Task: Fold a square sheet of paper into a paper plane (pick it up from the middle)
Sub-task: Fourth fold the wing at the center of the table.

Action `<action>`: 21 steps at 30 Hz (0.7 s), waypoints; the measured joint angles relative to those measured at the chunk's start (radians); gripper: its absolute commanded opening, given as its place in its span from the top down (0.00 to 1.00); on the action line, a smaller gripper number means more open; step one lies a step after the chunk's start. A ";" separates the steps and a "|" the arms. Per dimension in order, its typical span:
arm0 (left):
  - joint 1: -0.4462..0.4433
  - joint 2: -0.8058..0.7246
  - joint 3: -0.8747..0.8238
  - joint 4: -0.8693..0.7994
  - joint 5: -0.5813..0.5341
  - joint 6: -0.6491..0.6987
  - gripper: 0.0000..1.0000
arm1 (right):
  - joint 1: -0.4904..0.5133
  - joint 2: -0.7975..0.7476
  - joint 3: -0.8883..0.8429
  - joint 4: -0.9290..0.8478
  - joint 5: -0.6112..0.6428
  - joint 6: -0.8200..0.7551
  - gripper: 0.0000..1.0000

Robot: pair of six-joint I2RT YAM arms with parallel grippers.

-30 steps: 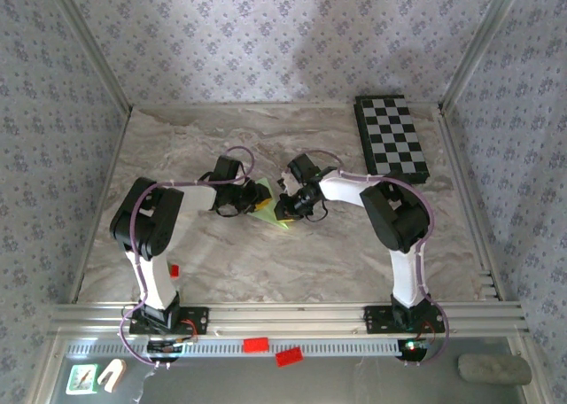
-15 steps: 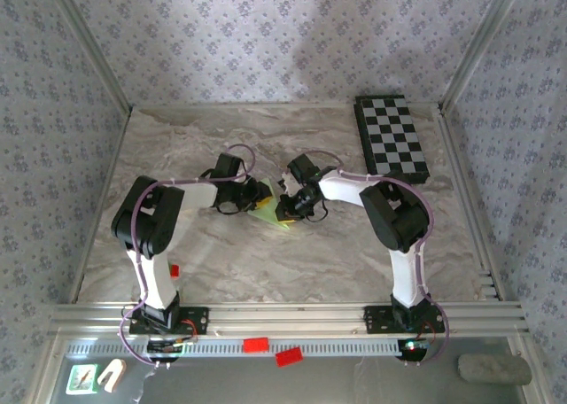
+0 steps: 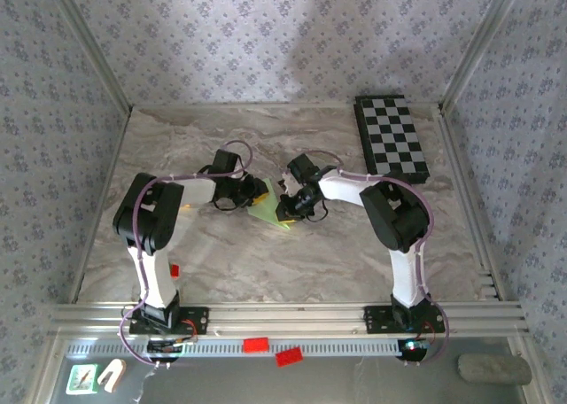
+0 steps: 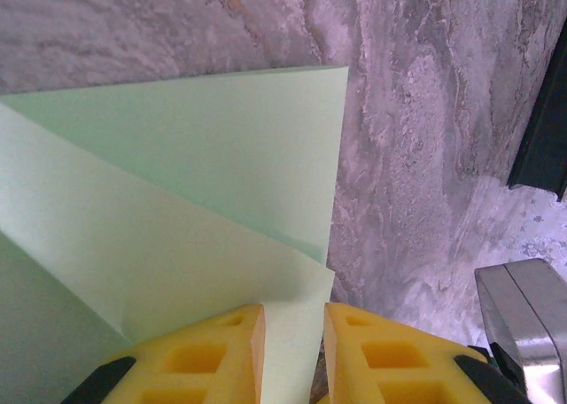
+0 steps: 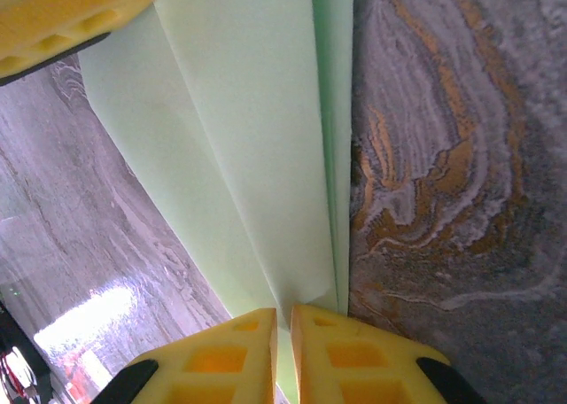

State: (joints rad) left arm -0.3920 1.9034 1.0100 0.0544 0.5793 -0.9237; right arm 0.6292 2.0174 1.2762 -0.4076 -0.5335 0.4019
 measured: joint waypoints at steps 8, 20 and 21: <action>0.006 0.012 0.011 -0.004 0.000 0.008 0.75 | 0.000 0.002 0.006 -0.012 0.005 -0.003 0.85; 0.011 0.033 0.047 -0.082 -0.011 0.047 0.76 | 0.000 0.002 0.006 -0.016 0.015 -0.018 0.86; 0.013 0.035 0.055 -0.093 -0.011 0.056 0.76 | 0.000 0.002 0.008 -0.018 0.018 -0.019 0.86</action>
State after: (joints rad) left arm -0.3794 1.9388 1.0645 -0.0387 0.5686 -0.8680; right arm 0.6292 2.0190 1.2839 -0.4259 -0.5156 0.3828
